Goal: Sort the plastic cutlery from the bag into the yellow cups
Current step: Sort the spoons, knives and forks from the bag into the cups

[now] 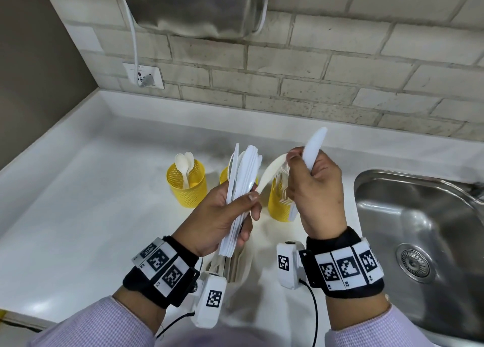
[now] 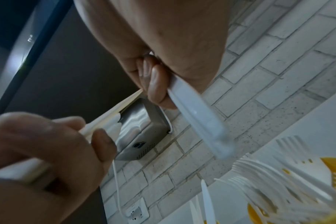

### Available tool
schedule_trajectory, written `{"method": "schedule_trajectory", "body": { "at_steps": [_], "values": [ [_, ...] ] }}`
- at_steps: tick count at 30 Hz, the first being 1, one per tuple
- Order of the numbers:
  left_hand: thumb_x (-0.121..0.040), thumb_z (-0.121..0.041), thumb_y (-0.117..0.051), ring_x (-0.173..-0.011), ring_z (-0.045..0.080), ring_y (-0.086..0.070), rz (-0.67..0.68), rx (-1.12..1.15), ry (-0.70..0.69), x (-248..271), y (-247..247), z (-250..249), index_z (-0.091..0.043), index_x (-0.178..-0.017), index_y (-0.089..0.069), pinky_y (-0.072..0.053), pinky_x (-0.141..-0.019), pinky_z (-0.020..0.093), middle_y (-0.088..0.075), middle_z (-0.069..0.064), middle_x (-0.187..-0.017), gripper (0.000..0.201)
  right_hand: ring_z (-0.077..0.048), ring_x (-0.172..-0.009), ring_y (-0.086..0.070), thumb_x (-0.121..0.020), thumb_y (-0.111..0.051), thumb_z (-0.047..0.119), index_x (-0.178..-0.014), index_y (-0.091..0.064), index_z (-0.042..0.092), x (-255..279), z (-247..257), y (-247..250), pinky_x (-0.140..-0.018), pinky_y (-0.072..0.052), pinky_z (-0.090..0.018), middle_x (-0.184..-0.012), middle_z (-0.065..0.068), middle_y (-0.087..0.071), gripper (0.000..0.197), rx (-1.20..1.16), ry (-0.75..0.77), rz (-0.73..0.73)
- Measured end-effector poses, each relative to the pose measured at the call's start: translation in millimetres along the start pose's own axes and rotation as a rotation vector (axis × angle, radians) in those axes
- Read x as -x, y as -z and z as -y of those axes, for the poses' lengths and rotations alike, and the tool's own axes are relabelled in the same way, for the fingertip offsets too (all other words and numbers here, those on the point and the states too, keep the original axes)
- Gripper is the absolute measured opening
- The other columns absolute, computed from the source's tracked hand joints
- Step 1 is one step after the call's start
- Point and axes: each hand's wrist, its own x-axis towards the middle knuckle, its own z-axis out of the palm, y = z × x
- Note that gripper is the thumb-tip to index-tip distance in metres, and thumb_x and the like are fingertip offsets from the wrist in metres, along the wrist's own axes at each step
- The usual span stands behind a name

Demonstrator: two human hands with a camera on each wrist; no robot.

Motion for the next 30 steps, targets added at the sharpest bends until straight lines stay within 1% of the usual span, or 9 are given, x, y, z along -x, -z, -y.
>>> {"method": "schedule_trajectory", "body": {
  "at_steps": [4, 8, 13, 18, 20, 22, 25, 28, 30],
  "values": [
    [-0.105, -0.014, -0.052, -0.037, 0.016, -0.042, -0.063, -0.016, -0.004, -1.3, 1.9, -0.8, -0.010, -0.090, -0.050, -0.037, -0.040, 0.021, -0.060, 0.009, -0.073, 0.016, -0.015, -0.045, -0.033, -0.098, -0.056, 0.023, -0.083, -0.058, 0.023, -2.0, 1.3, 3.5, -0.051, -0.033, -0.028, -0.052, 0.006, -0.038, 0.015, -0.191, -0.034, -0.121],
    [-0.106, -0.011, -0.051, -0.036, 0.015, -0.041, -0.084, -0.030, -0.038, -1.4, -1.3, -3.8, -0.010, -0.087, -0.050, -0.036, -0.040, 0.021, -0.062, 0.010, -0.073, 0.019, -0.015, -0.047, -0.023, -0.102, -0.055, 0.017, -0.093, -0.053, 0.009, 4.1, 4.7, -0.7, -0.045, -0.026, -0.024, -0.056, 0.003, -0.030, 0.012, -0.434, -0.134, 0.034],
    [-0.106, -0.014, -0.052, -0.036, 0.019, -0.040, -0.054, -0.112, -0.067, -1.6, -7.0, -3.6, -0.008, -0.090, -0.052, -0.037, -0.043, 0.024, -0.067, 0.013, -0.080, 0.017, -0.020, -0.050, -0.038, -0.106, -0.052, 0.018, -0.090, -0.060, 0.005, 13.4, 0.7, -8.8, -0.051, -0.036, -0.031, -0.062, -0.004, -0.048, 0.022, -0.322, -0.184, 0.163],
    [-0.106, -0.016, -0.053, -0.036, 0.018, -0.037, -0.037, -0.146, -0.050, 0.2, -6.5, -3.2, -0.011, -0.088, -0.053, -0.036, -0.043, 0.023, -0.062, 0.010, -0.075, 0.018, -0.029, -0.073, -0.058, -0.111, -0.038, 0.027, -0.082, -0.051, 0.011, 6.8, 4.4, -7.9, -0.070, -0.052, -0.039, -0.073, -0.011, -0.056, 0.036, -0.511, -0.191, -0.006],
    [-0.106, -0.016, -0.054, -0.037, 0.017, -0.036, -0.044, -0.143, -0.038, 0.1, -5.2, -1.8, -0.017, -0.084, -0.055, -0.035, -0.043, 0.023, -0.051, 0.006, -0.066, 0.022, -0.029, -0.063, -0.055, -0.112, -0.035, 0.030, -0.086, -0.049, 0.012, 1.9, 6.6, -4.9, -0.064, -0.052, -0.040, -0.065, -0.009, -0.050, 0.034, -0.539, -0.148, -0.090],
    [-0.106, -0.017, -0.056, -0.038, 0.017, -0.035, -0.077, -0.176, -0.033, -1.4, -4.7, 0.5, -0.021, -0.081, -0.055, -0.035, -0.043, 0.024, -0.042, 0.003, -0.063, 0.025, -0.021, -0.049, -0.040, -0.111, -0.036, 0.032, -0.089, -0.049, 0.016, -2.7, 8.3, -0.1, -0.052, -0.041, -0.033, -0.059, -0.002, -0.038, 0.031, -0.391, -0.012, -0.165],
    [-0.104, -0.021, -0.060, -0.039, 0.019, -0.038, -0.163, -0.320, -0.057, -4.5, -6.6, 5.0, -0.017, -0.088, -0.051, -0.038, -0.045, 0.030, -0.040, 0.003, -0.064, 0.018, -0.014, -0.053, -0.040, -0.105, -0.051, 0.033, -0.092, -0.057, 0.015, -2.6, 17.1, 3.1, -0.055, -0.038, -0.030, -0.061, 0.005, -0.042, 0.023, 0.044, 0.225, -0.111],
    [-0.103, -0.022, -0.061, -0.040, 0.016, -0.041, -0.219, -0.456, -0.140, -7.9, -7.8, 8.7, -0.027, -0.098, -0.055, -0.039, -0.047, 0.033, -0.045, -0.007, -0.059, 0.008, -0.013, -0.049, -0.038, -0.095, -0.070, 0.032, -0.088, -0.063, 0.018, 4.7, 22.6, -2.7, -0.052, -0.037, -0.027, -0.055, 0.008, -0.039, 0.017, 0.190, 0.249, 0.069],
    [-0.103, -0.022, -0.060, -0.046, 0.007, -0.047, -0.225, -0.533, -0.194, -8.5, -8.5, 8.1, -0.034, -0.121, -0.059, -0.040, -0.050, 0.029, -0.054, -0.014, -0.064, 0.022, -0.013, -0.046, -0.033, -0.091, -0.074, 0.037, -0.087, -0.064, 0.022, 10.3, 20.4, -8.0, -0.049, -0.036, -0.029, -0.050, 0.009, -0.031, 0.018, 0.277, 0.257, 0.136]
  ]
}}
